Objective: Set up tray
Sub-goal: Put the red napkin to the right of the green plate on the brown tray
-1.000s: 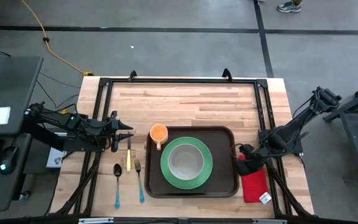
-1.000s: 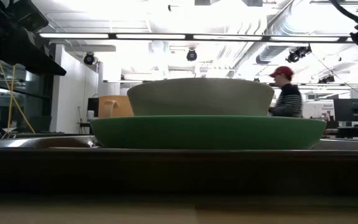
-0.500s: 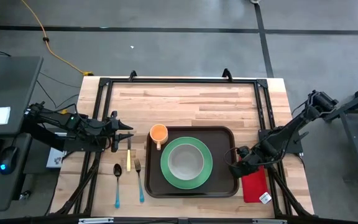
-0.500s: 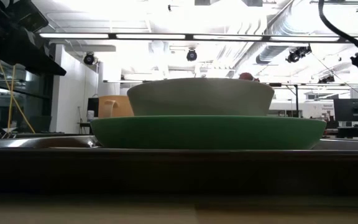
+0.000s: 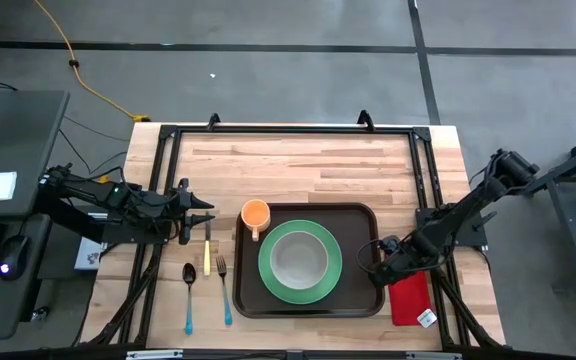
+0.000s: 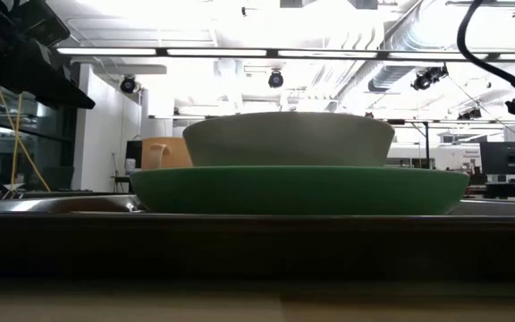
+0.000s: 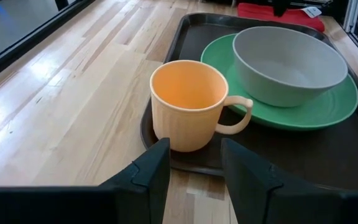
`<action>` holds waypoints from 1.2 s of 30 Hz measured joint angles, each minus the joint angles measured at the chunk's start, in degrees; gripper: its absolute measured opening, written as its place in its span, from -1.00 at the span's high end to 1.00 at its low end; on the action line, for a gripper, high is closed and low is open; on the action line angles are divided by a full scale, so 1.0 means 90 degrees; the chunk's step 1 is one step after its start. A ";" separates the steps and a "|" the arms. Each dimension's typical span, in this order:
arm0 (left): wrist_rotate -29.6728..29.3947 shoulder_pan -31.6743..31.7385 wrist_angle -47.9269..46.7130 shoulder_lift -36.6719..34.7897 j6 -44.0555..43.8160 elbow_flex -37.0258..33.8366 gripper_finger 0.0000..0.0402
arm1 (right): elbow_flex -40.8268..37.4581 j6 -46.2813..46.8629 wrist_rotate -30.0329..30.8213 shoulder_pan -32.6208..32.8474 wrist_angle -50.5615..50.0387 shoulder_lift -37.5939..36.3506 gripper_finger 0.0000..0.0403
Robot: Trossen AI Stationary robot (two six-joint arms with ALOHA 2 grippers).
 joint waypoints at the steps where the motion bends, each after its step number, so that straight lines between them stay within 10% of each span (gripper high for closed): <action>1: 0.0000 0.0000 0.0002 -0.0001 -0.0013 0.0000 0.14 | 0.0000 0.0001 0.0032 0.0000 0.0002 0.0032 0.71; 36: 0.0046 -0.0001 0.0005 0.0001 -0.0182 0.0000 0.14 | -0.0015 -0.0001 0.0105 -0.0306 -0.0037 0.0688 0.71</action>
